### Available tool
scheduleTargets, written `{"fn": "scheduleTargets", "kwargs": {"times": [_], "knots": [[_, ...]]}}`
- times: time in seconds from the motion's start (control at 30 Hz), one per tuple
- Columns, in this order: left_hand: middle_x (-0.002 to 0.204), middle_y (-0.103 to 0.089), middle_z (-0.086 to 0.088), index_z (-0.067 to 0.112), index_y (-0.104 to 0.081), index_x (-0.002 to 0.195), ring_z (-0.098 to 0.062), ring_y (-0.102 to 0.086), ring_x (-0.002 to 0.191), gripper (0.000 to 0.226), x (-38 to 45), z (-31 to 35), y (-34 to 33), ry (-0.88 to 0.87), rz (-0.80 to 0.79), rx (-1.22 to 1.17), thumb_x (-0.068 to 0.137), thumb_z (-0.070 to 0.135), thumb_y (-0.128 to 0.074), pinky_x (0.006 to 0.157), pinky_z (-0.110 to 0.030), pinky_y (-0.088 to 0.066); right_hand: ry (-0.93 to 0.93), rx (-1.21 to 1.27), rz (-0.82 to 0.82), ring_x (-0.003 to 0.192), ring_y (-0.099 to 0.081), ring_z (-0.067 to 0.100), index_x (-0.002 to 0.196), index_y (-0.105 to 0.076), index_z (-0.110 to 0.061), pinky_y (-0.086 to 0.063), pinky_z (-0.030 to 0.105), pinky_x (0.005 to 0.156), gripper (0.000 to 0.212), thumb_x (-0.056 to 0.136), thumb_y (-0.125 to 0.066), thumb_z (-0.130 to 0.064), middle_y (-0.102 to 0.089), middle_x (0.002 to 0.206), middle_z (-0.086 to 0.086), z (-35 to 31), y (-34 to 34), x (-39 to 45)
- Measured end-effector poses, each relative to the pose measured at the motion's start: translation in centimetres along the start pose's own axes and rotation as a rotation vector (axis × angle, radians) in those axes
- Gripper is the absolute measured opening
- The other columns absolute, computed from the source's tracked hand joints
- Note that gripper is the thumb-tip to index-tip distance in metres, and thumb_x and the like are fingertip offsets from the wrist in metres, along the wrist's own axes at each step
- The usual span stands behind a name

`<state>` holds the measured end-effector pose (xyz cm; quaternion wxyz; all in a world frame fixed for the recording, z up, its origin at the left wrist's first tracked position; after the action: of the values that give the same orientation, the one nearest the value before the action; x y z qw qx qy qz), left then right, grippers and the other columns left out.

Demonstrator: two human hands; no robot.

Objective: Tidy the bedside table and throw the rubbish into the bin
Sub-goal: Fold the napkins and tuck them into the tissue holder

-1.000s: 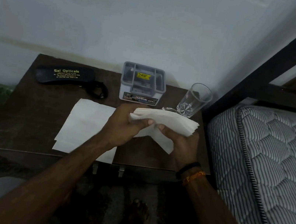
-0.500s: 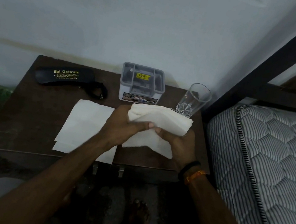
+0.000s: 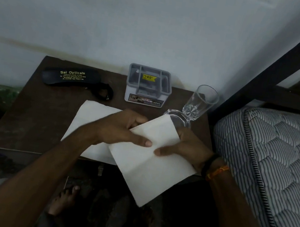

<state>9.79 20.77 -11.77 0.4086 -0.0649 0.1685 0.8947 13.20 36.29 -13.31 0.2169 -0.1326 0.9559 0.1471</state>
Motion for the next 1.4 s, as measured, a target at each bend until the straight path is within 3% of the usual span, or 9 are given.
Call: {"fn": "scheduleTargets", "kwargs": {"times": [0.13, 0.27, 0.43, 0.53, 0.77, 0.93, 1.13, 1.33, 1.4], "knots": [[0.101, -0.076, 0.001, 0.015, -0.073, 0.106, -0.015, -0.073, 0.09, 0.025, 0.0, -1.2, 1.3, 0.037, 0.158, -0.072, 0.081, 0.022, -0.077, 0.082, -0.039, -0.06, 0.034, 0.207, 0.101, 0.095, -0.067, 0.035, 0.114, -0.066, -0.003, -0.052, 0.053, 0.088, 0.053, 0.067, -0.085, -0.02, -0.071, 0.111, 0.019, -0.7, 0.9, 0.2], [0.112, -0.073, 0.002, 0.018, -0.066, 0.119, -0.019, -0.07, 0.101, 0.036, -0.2, -1.8, 3.2, 0.031, 0.368, -0.262, 0.084, 0.023, -0.073, 0.091, -0.048, -0.056, 0.039, 0.588, 0.129, 0.12, -0.059, 0.035, 0.128, -0.061, -0.017, -0.043, 0.055, 0.102, 0.055, 0.078, -0.071, -0.038, -0.064, 0.129, 0.014, 0.0, 1.8, -0.3], [0.117, -0.071, 0.002, 0.018, -0.062, 0.125, -0.017, -0.069, 0.104, 0.039, 0.1, -1.1, 2.7, 0.004, 0.423, -0.357, 0.087, 0.02, -0.071, 0.089, -0.04, -0.058, 0.133, 0.672, 0.187, 0.115, -0.062, 0.038, 0.125, -0.061, -0.002, -0.051, 0.054, 0.096, 0.054, 0.074, -0.078, -0.01, -0.066, 0.125, 0.017, -0.1, 0.6, 0.3], [0.12, -0.069, 0.001, 0.017, -0.061, 0.128, -0.016, -0.068, 0.107, 0.046, 0.3, -0.5, 2.1, -0.041, 0.419, -0.354, 0.083, 0.016, -0.073, 0.088, -0.038, -0.059, 0.206, 0.652, 0.404, 0.106, -0.067, 0.035, 0.114, -0.067, -0.001, -0.053, 0.056, 0.091, 0.047, 0.069, -0.079, 0.005, -0.071, 0.115, 0.016, -0.8, 1.1, 0.0], [0.11, -0.071, 0.003, 0.024, -0.068, 0.113, -0.015, -0.067, 0.104, 0.041, 0.6, 1.0, 1.5, -0.151, 0.479, -0.38, 0.075, 0.01, -0.079, 0.084, -0.032, -0.059, 0.426, 0.561, 0.62, 0.1, -0.069, 0.034, 0.106, -0.069, -0.005, -0.058, 0.05, 0.081, 0.039, 0.071, -0.077, 0.01, -0.071, 0.107, 0.021, -2.7, 2.1, -1.4], [0.099, -0.07, 0.019, 0.044, -0.064, 0.098, 0.001, -0.066, 0.093, 0.04, 0.8, 1.1, 0.5, -0.156, 0.474, -0.263, 0.076, 0.015, -0.08, 0.084, -0.026, -0.058, 0.394, 0.566, 0.603, 0.1, -0.069, 0.031, 0.114, -0.064, -0.001, -0.059, 0.047, 0.081, 0.046, 0.072, -0.075, 0.013, -0.071, 0.108, 0.018, -1.3, 2.1, -1.0], [0.114, -0.07, 0.01, 0.049, -0.063, 0.106, -0.014, -0.065, 0.109, 0.056, 1.2, -1.9, -0.8, 0.011, 0.473, -0.305, 0.053, 0.049, -0.082, 0.094, -0.045, -0.056, 0.29, 0.588, 0.539, 0.104, -0.068, 0.031, 0.116, -0.067, -0.007, -0.057, 0.047, 0.082, 0.052, 0.068, -0.078, 0.011, -0.071, 0.112, 0.016, 2.0, 1.1, 0.1], [0.108, -0.073, 0.017, 0.055, -0.067, 0.101, -0.008, -0.067, 0.106, 0.047, 1.3, -1.2, -0.5, -0.059, 0.503, -0.332, 0.068, 0.026, -0.084, 0.095, -0.042, -0.055, 0.341, 0.675, 0.593, 0.105, -0.067, 0.037, 0.113, -0.068, -0.002, -0.056, 0.052, 0.086, 0.047, 0.068, -0.08, 0.007, -0.071, 0.111, 0.02, 1.7, 1.2, 0.3], [0.114, -0.072, 0.013, 0.047, -0.066, 0.113, -0.011, -0.066, 0.109, 0.053, 1.2, -1.4, -0.8, -0.048, 0.498, -0.325, 0.064, 0.035, -0.084, 0.097, -0.044, -0.054, 0.305, 0.667, 0.602, 0.102, -0.069, 0.035, 0.108, -0.071, -0.005, -0.057, 0.05, 0.084, 0.043, 0.068, -0.079, 0.009, -0.072, 0.108, 0.018, 2.1, 0.8, 0.4]]}}
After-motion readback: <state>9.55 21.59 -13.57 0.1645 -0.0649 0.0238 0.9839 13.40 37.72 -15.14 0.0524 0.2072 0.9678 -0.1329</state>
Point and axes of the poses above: each hand's wrist, its own x-axis towards the middle knuckle, its own y-axis out of the back of the hand, z = x × y, the point moved 8 cm from there along x, towards the middle knuckle
